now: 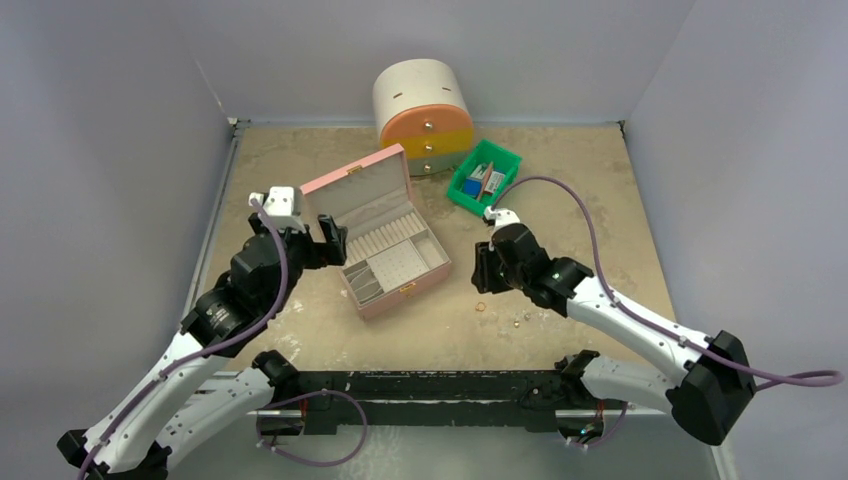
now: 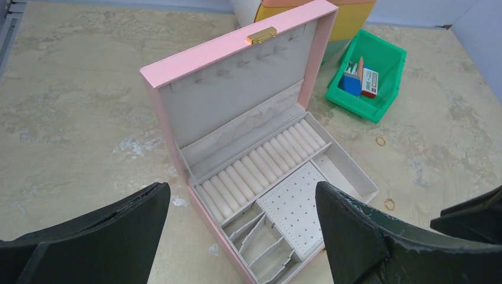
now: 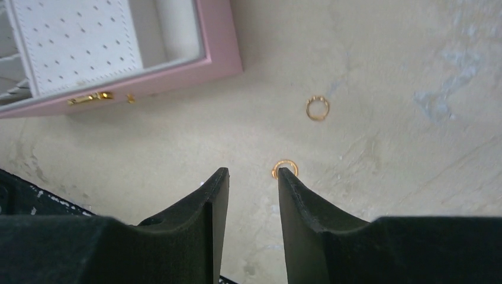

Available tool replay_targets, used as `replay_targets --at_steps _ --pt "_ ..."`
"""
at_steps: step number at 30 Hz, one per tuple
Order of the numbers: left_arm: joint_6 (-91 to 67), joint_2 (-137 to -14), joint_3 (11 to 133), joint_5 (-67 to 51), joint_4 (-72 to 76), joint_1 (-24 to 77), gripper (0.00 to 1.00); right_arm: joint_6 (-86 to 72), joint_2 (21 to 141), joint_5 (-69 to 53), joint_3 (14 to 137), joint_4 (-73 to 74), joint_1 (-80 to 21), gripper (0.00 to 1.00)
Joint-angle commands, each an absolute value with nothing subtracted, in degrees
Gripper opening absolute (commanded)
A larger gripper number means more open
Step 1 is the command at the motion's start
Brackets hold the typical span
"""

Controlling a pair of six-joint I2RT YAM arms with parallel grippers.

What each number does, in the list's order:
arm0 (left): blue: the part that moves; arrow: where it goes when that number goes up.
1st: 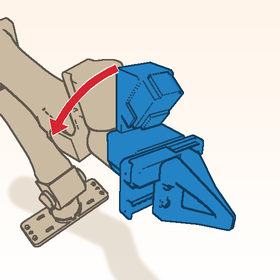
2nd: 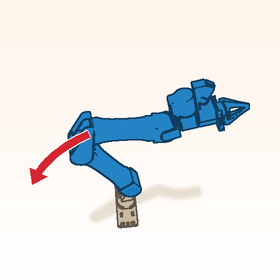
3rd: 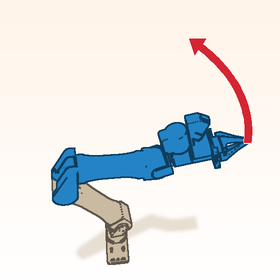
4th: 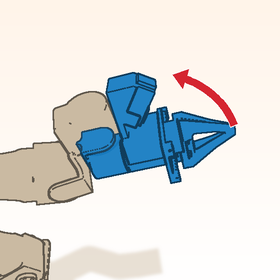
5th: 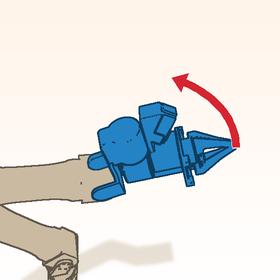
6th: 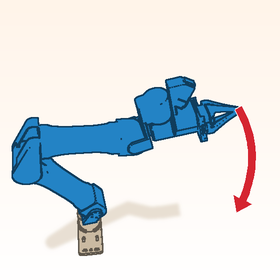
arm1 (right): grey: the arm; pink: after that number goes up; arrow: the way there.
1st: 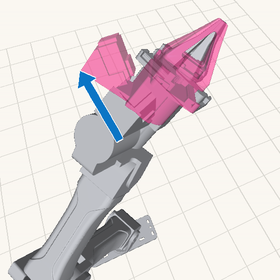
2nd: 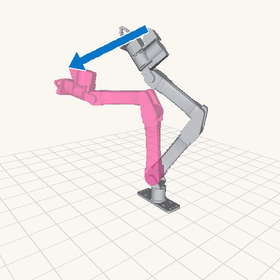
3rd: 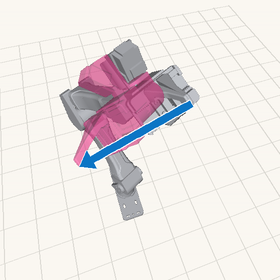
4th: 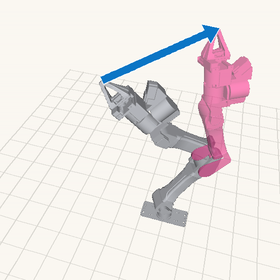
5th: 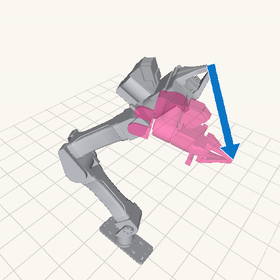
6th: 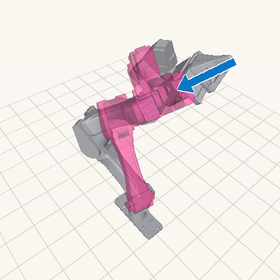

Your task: Organize the mixed jewelry

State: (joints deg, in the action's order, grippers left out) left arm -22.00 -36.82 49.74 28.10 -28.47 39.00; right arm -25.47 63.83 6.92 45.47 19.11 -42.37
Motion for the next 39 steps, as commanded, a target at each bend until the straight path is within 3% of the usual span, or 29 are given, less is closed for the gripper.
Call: replay_targets --at_steps 1,21,39 --pt "-21.99 -37.45 50.62 28.00 -26.81 38.49 0.93 -31.58 60.89 8.03 41.46 20.06 -42.61 0.39" --pt "-21.97 -37.53 50.71 27.16 -26.65 37.91 0.93 -31.29 74.09 4.89 35.99 8.44 -42.55 0.31" --pt "-21.97 -36.76 50.67 26.98 -26.75 37.93 0.93 -34.41 75.61 11.92 36.93 13.52 -47.17 0.26"
